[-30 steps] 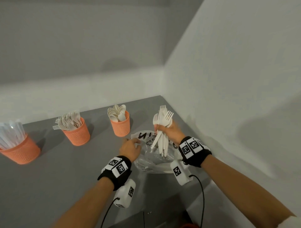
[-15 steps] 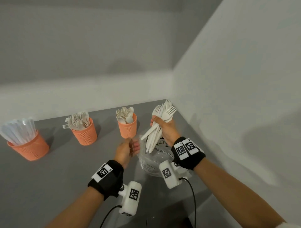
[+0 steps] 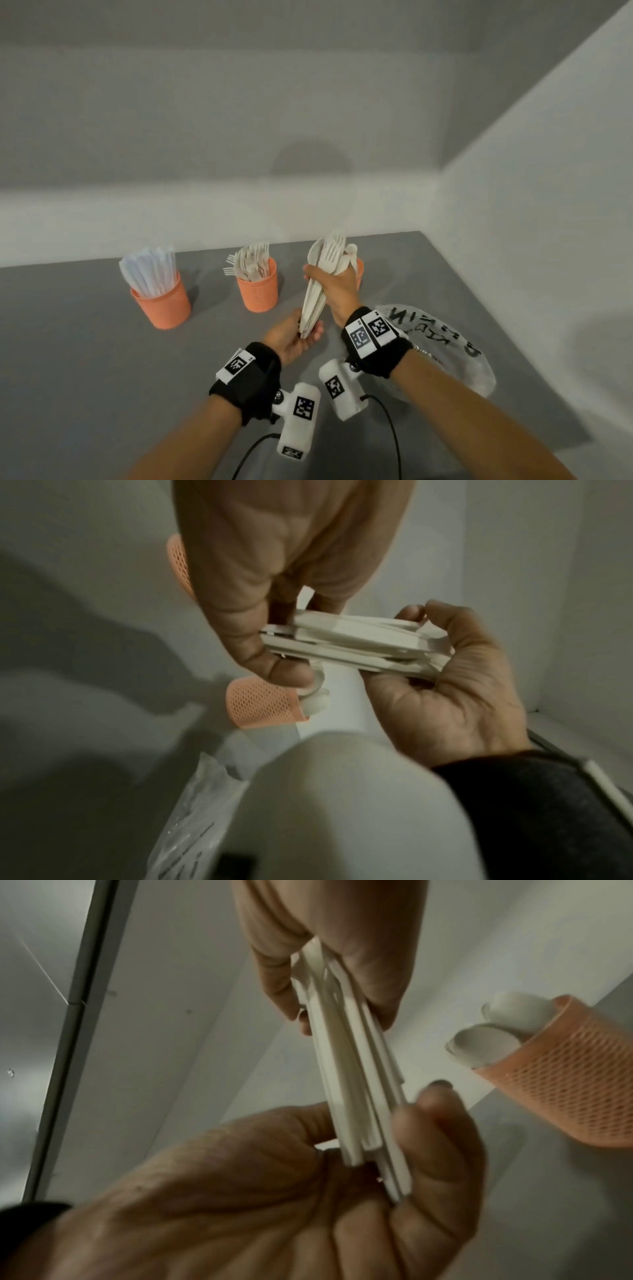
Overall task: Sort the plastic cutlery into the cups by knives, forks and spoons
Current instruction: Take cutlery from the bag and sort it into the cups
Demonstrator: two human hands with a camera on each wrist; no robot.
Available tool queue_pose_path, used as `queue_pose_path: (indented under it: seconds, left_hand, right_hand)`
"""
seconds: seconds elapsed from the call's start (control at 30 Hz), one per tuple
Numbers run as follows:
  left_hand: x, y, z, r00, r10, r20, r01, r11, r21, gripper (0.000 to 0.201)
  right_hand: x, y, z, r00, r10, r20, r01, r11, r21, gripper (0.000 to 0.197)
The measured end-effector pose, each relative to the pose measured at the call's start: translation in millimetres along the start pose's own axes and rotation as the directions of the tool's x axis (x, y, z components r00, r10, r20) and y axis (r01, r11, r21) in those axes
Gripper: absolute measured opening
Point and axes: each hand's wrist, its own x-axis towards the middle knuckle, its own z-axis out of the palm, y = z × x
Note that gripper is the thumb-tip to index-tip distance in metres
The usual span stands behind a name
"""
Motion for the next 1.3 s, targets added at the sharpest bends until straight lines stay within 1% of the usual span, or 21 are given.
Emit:
queue_pose_path:
  seconds: [0.1, 0.2, 0.3, 0.33, 0.4, 0.43, 0.5, 0.57, 0.63, 0.7, 0.73, 0.77, 0.8, 0.83, 0.9, 0.97, 1.0, 1.07, 1.13, 1.2, 1.3]
  left_hand:
    - [-5, 12, -13, 1.000, 0.019, -0.007, -0.019, 0.999, 0.047, 0.038]
    - [-10, 24, -22, 1.000, 0.017, 0.011, -0.018, 0.997, 0.071, 0.057]
    - [-13, 33, -36, 1.000, 0.007, 0.006, -0.007, 0.994, 0.106, 0.054]
    - [-13, 36, -42, 1.000, 0.012, 0.004, -0.012, 0.991, 0.134, 0.053]
    - [-16, 42, -53, 1.000, 0.020, 0.023, -0.024, 0.983, 0.181, 0.051]
    - [-17, 43, -57, 0.999, 0.024, 0.033, -0.030, 0.980, 0.197, 0.049]
    - [-20, 45, -63, 0.999, 0.039, 0.037, -0.046, 0.978, 0.203, 0.045]
    - [-23, 49, -71, 0.998, 0.050, 0.025, -0.054, 0.977, 0.205, 0.043]
    - [-25, 55, -82, 0.998, 0.055, 0.029, -0.061, 0.950, 0.307, 0.046]
    - [-27, 62, -93, 0.994, 0.113, 0.005, -0.100, 0.858, 0.504, 0.035]
    - [-27, 65, -98, 0.986, 0.168, -0.014, -0.128, 0.802, 0.583, 0.028]
    - [-25, 68, -105, 0.972, 0.232, -0.031, -0.159, 0.750, 0.642, 0.024]
    - [-22, 70, -110, 0.955, 0.292, -0.045, -0.191, 0.727, 0.659, 0.021]
    - [-19, 72, -115, 0.941, 0.333, -0.054, -0.219, 0.727, 0.651, 0.022]
    - [-16, 78, -120, 0.929, 0.368, -0.030, -0.270, 0.733, 0.624, 0.036]
    - [-16, 81, -118, 0.942, 0.334, 0.030, -0.281, 0.738, 0.613, 0.047]
    - [-15, 82, -115, 0.944, 0.327, 0.048, -0.290, 0.750, 0.595, 0.047]
    - [-12, 85, -108, 0.939, 0.339, 0.059, -0.318, 0.788, 0.527, 0.034]
    - [-3, 85, -104, 0.924, 0.382, 0.005, -0.339, 0.815, 0.470, 0.028]
    - [4, 84, -100, 0.915, 0.393, -0.089, -0.306, 0.821, 0.482, 0.030]
    - [9, 78, -92, 0.881, 0.441, -0.171, -0.315, 0.816, 0.484, 0.025]
  right_hand:
    - [-5, 8, 19, 0.997, -0.022, 0.077, 0.025, 0.999, -0.032, 0.021]
    - [-5, 21, 36, 0.992, 0.042, 0.122, -0.035, 0.998, -0.058, 0.018]
    - [-3, 28, 51, 0.973, 0.139, 0.183, -0.118, 0.986, -0.121, 0.015]
    - [-2, 30, 58, 0.962, 0.175, 0.209, -0.144, 0.977, -0.157, 0.021]
    - [0, 37, 68, 0.934, 0.243, 0.260, -0.194, 0.960, -0.202, 0.042]
    - [-2, 40, 73, 0.916, 0.278, 0.289, -0.225, 0.953, -0.202, 0.045]
    - [-5, 44, 84, 0.893, 0.321, 0.316, -0.272, 0.944, -0.189, 0.040]
    - [-6, 48, 96, 0.908, 0.327, 0.263, -0.289, 0.941, -0.176, 0.032]
    - [-3, 52, 105, 0.941, 0.289, 0.173, -0.266, 0.953, -0.146, 0.028]
    - [1, 58, 110, 0.967, 0.251, 0.050, -0.243, 0.961, -0.130, 0.028]
    - [2, 59, 110, 0.971, 0.239, 0.002, -0.236, 0.962, -0.137, 0.021]
    - [4, 61, 109, 0.973, 0.228, -0.032, -0.230, 0.963, -0.138, 0.015]
    - [4, 63, 108, 0.972, 0.229, -0.045, -0.233, 0.963, -0.138, 0.019]
    - [4, 66, 108, 0.971, 0.233, -0.055, -0.238, 0.962, -0.136, 0.023]
    - [-2, 68, 110, 0.973, 0.220, -0.063, -0.229, 0.956, -0.184, 0.027]
    - [-10, 70, 115, 0.981, 0.190, -0.048, -0.195, 0.940, -0.280, 0.026]
    - [-13, 72, 119, 0.986, 0.168, -0.021, -0.165, 0.931, -0.325, 0.026]
    - [-19, 76, 124, 0.990, 0.132, 0.047, -0.104, 0.916, -0.388, 0.029]
    - [-25, 77, 128, 0.983, 0.135, 0.125, -0.067, 0.897, -0.437, 0.031]
    - [-27, 80, 125, 0.969, 0.168, 0.180, -0.074, 0.895, -0.440, 0.030]
    - [-21, 81, 120, 0.960, 0.230, 0.161, -0.136, 0.883, -0.449, 0.027]
